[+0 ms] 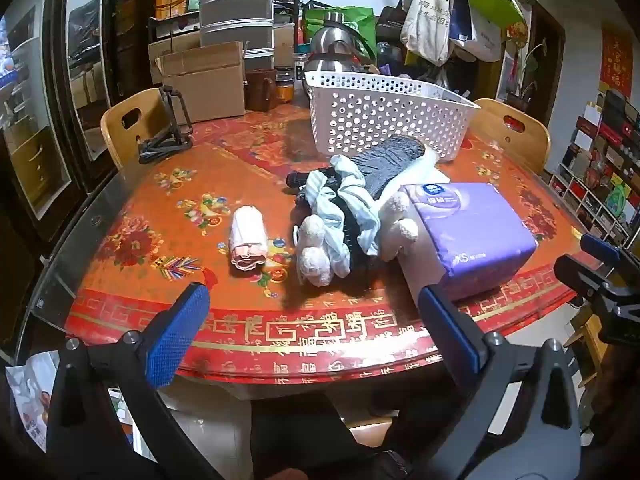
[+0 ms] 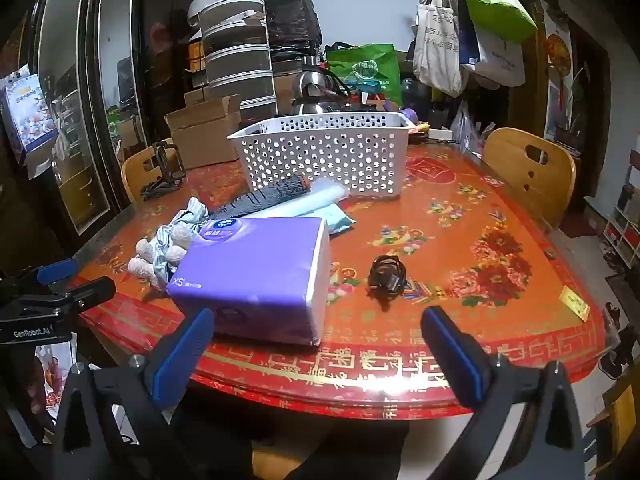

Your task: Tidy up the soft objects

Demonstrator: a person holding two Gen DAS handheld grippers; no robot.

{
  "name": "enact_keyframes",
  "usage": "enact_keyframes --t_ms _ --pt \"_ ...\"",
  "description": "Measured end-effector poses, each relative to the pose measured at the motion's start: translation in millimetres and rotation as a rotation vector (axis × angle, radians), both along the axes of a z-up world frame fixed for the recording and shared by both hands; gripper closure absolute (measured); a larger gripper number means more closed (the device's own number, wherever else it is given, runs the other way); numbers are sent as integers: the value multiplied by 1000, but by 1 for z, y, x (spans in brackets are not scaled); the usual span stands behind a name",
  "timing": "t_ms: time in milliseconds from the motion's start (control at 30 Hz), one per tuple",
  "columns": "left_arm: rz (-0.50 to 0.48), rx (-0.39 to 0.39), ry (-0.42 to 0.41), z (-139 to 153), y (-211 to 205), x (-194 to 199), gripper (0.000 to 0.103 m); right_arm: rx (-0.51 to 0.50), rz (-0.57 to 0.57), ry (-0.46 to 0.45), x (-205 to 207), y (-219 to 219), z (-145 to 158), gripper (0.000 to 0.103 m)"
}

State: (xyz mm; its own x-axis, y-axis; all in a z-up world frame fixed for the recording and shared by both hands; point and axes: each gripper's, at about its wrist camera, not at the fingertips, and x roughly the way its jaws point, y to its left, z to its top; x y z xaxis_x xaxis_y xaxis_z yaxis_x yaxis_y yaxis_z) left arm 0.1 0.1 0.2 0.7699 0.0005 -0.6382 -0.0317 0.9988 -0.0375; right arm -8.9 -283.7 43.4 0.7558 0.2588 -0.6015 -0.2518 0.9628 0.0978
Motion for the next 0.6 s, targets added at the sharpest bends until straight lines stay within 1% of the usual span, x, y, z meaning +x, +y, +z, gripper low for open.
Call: enact_keyframes --t_ms 133,300,400,500,600 --pt "-4 -16 3 1 0 2 0 -9 3 8 0 0 -1 0" --pt "-9 4 -5 1 -6 2 0 -16 3 22 3 5 -1 0" --pt "-11 4 -3 1 -7 2 0 -10 4 14 2 6 -2 0" --pt "-5 -14 5 0 -3 5 0 1 8 16 3 5 -2 0" --pt "-5 -16 4 0 -3 5 0 3 10 18 4 5 -2 0"
